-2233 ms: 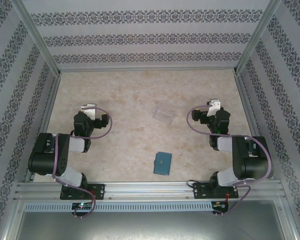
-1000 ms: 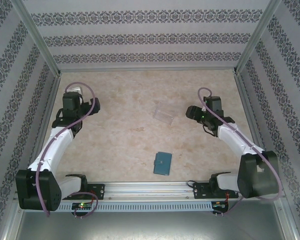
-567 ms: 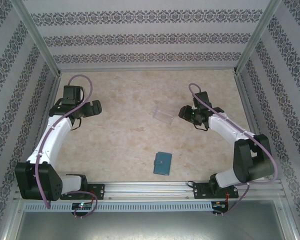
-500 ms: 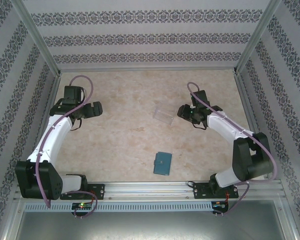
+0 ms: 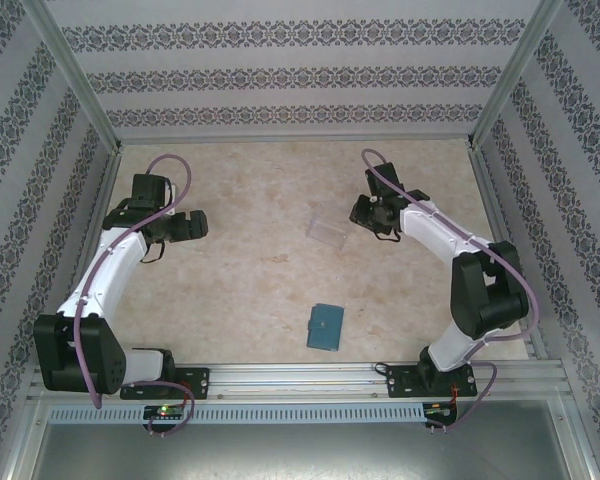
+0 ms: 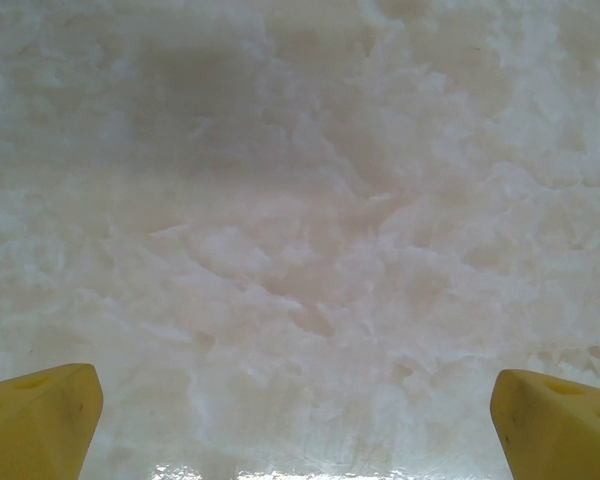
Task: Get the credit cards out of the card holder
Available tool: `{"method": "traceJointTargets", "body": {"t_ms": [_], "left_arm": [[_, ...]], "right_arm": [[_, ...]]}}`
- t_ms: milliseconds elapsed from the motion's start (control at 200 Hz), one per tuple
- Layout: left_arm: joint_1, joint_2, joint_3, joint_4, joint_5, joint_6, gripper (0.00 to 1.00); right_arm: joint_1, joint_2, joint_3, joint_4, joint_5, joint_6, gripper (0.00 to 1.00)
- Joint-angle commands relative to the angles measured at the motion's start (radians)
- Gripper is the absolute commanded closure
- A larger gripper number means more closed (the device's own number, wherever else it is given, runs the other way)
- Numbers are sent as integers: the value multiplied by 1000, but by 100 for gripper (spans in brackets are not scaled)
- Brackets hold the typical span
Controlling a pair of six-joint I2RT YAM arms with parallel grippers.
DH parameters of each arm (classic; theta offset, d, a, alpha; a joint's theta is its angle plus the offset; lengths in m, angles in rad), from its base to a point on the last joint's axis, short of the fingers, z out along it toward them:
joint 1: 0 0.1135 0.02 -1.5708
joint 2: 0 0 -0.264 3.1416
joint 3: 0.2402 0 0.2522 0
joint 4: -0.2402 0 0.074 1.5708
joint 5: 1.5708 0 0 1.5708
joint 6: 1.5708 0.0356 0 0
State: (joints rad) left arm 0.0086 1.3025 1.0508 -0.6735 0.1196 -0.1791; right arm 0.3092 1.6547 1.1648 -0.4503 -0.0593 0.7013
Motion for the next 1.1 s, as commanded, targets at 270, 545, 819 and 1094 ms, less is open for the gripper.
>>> {"method": "traceJointTargets", "body": {"t_ms": [270,545,819,1094], "left_arm": [[3,2,-10,-35,-5,25,0],[4,8,-10,-32,4,21,0],[4,9,-10,-33,8,22,0],[3,1,-15,-24,5,24,0]], "right_arm": [[41,98,99,-47,26,7,71],[50,139,107,-37,18,12,73],[51,172,119,-39,18,6,76],[50,183,124,-40,17,1,82]]}}
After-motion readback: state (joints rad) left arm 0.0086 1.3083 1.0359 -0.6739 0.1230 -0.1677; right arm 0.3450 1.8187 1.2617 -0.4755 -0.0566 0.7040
